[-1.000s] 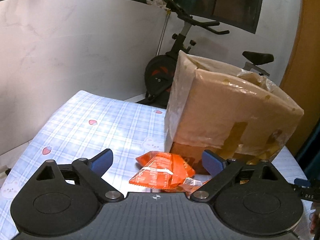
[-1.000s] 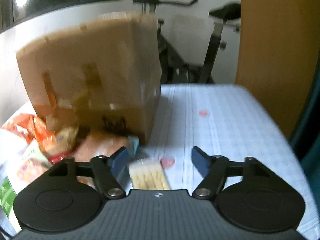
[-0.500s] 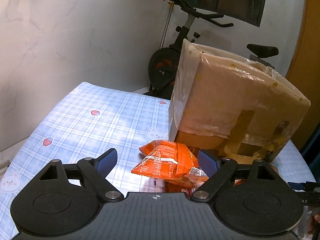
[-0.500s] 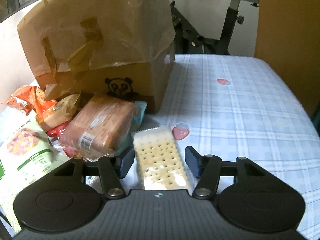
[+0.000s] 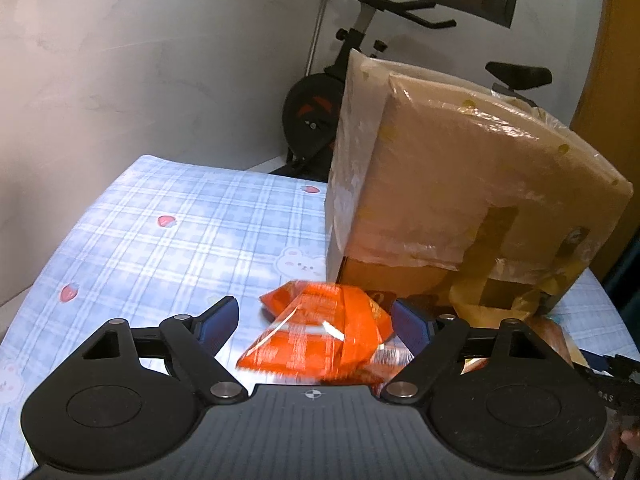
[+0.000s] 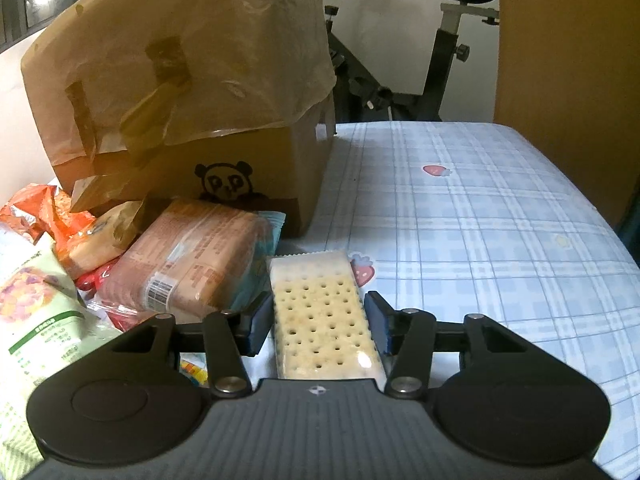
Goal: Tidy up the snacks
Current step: 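Grasp the orange snack bag with the left tool while the right tool grasps the cracker packet, then lift the orange bag and cracker packet and carry them over the box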
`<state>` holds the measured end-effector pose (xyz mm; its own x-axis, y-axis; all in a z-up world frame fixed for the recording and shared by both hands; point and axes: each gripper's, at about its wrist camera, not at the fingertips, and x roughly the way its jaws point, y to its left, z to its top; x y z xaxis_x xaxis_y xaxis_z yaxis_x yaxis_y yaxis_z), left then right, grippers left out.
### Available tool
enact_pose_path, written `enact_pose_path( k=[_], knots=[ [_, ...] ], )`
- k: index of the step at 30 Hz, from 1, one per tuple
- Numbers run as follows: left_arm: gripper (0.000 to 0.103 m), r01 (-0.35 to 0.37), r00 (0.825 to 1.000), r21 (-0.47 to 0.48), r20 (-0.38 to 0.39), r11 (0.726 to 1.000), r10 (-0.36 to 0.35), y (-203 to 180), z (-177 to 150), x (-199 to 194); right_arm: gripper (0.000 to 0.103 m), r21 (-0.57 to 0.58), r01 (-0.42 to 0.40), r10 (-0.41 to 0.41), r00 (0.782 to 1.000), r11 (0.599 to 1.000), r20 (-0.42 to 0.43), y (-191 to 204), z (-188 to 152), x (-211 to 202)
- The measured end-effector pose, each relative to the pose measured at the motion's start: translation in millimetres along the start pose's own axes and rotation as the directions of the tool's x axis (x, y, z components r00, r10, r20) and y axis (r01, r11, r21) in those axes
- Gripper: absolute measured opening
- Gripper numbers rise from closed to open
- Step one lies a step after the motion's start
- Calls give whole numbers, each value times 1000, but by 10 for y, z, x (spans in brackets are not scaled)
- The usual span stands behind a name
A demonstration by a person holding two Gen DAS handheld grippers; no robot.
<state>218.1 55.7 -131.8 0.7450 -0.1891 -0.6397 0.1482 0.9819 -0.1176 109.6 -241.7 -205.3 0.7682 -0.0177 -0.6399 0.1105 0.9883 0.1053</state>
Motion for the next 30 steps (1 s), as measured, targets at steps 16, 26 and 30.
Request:
enact_pose_path(
  k=[16,26,30],
  knots=[
    [87,43,986,21,-160,999,-39,9,-109,639,53,-2,-2,2,999,1000,42,-6,-61,-15],
    [73,70,987,-16,-141,997,-72,57,-217,587,53,1,-7,7,999,1000,47,-22,-67,-25],
    [72,39,996,-30,-82,999,-42,31,-282,370,53,3,-8,8,999,1000,49,-22,-67,-27]
  ],
)
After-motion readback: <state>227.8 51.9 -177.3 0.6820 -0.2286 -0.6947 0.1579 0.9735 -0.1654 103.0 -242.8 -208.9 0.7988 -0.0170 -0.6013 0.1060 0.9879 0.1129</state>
